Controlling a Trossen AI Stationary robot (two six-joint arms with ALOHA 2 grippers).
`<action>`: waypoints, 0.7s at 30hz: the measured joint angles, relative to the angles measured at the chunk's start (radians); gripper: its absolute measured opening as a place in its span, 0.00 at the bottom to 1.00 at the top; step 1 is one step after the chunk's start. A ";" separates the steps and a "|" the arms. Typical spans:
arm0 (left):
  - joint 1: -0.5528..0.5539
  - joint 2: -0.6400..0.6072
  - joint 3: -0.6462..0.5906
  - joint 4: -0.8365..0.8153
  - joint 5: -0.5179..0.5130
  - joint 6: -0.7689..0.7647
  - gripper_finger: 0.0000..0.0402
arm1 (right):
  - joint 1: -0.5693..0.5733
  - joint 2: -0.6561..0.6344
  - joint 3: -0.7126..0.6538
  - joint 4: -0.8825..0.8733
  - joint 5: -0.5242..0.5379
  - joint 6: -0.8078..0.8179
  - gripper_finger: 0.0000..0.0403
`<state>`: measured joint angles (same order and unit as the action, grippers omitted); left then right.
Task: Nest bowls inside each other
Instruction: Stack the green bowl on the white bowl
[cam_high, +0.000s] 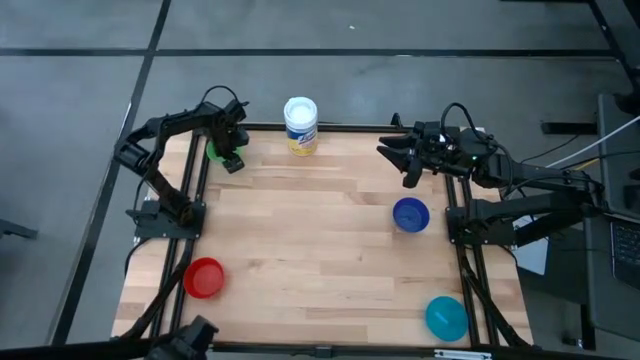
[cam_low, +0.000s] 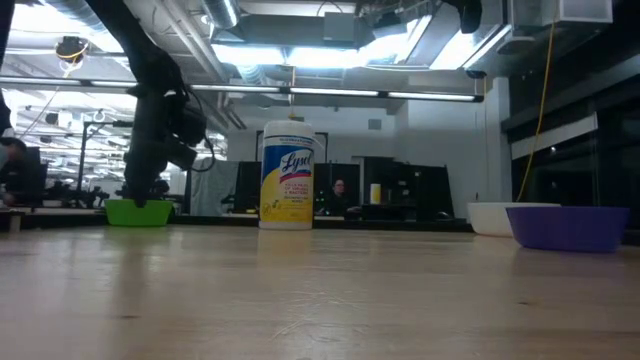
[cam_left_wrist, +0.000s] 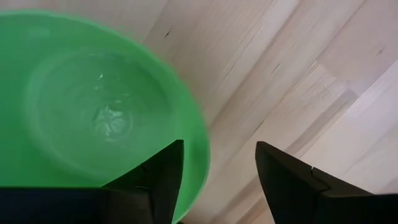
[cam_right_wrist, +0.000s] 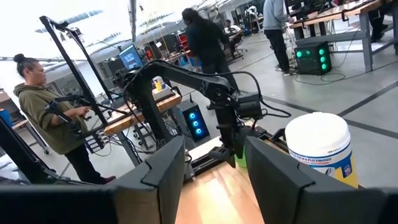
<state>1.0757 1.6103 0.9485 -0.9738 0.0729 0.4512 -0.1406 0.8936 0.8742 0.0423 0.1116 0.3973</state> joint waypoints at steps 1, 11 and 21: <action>0.000 0.003 0.000 0.004 0.006 0.002 0.48 | 0.000 0.000 0.000 0.004 0.000 0.000 0.42; 0.000 0.025 0.003 0.015 0.002 -0.019 0.03 | 0.000 0.000 0.000 0.050 0.000 -0.009 0.34; -0.056 -0.128 0.051 -0.040 0.224 -0.121 0.01 | 0.000 0.000 0.000 0.087 -0.019 -0.016 0.28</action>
<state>1.0199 1.4818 0.9991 -1.0138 0.2973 0.3307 -0.1410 0.8936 0.8740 0.1290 0.0927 0.3810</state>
